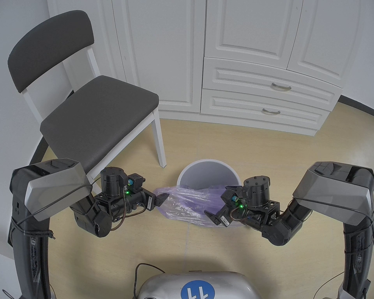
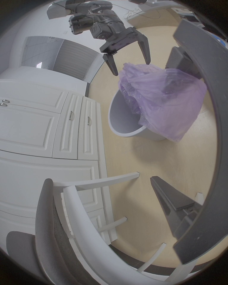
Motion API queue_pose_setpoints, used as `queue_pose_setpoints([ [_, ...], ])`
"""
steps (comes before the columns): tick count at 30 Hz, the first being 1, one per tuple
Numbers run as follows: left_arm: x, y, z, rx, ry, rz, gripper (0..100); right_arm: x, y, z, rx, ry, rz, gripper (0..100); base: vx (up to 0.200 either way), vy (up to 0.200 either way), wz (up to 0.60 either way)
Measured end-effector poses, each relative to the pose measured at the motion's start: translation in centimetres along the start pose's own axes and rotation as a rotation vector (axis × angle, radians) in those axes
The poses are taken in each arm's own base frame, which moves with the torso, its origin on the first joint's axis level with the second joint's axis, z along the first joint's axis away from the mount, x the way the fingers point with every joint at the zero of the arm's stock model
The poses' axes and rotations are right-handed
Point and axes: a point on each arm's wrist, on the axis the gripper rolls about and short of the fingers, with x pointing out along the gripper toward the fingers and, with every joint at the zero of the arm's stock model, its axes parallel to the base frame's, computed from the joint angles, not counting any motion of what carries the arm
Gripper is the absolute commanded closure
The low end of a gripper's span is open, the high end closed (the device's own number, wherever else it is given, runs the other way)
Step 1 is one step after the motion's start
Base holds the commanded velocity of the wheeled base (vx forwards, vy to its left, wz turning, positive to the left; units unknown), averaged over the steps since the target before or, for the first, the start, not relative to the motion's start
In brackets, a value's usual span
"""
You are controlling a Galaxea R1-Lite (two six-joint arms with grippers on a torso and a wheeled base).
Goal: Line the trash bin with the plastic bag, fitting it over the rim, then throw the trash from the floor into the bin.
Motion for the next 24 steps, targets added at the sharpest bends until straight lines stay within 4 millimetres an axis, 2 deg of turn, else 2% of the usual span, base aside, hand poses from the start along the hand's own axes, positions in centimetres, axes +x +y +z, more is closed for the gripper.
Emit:
queue_pose_setpoints([
  [6,-0.9,0.4,0.4,-0.001,-0.015,0.011,0,1.2,0.1,1.4,-0.012,0.048,0.020,0,0.000,0.000,0.00],
  [7,-1.1,0.5,0.5,0.000,-0.022,0.014,0,1.4,0.1,1.6,-0.012,0.047,0.019,100,0.000,0.000,0.00],
  [12,-2.1,0.8,0.8,0.004,-0.051,0.028,0,2.4,-0.3,2.8,-0.010,0.025,0.004,100,0.000,0.000,0.00],
  [20,-2.9,0.8,1.2,0.006,-0.059,0.012,0,3.1,-0.6,2.5,-0.002,0.053,0.005,100,0.000,0.000,0.00],
  [24,-3.2,0.6,1.3,0.007,-0.058,0.003,0,3.9,-1.6,3.1,0.013,0.029,-0.033,100,0.000,0.000,0.00],
])
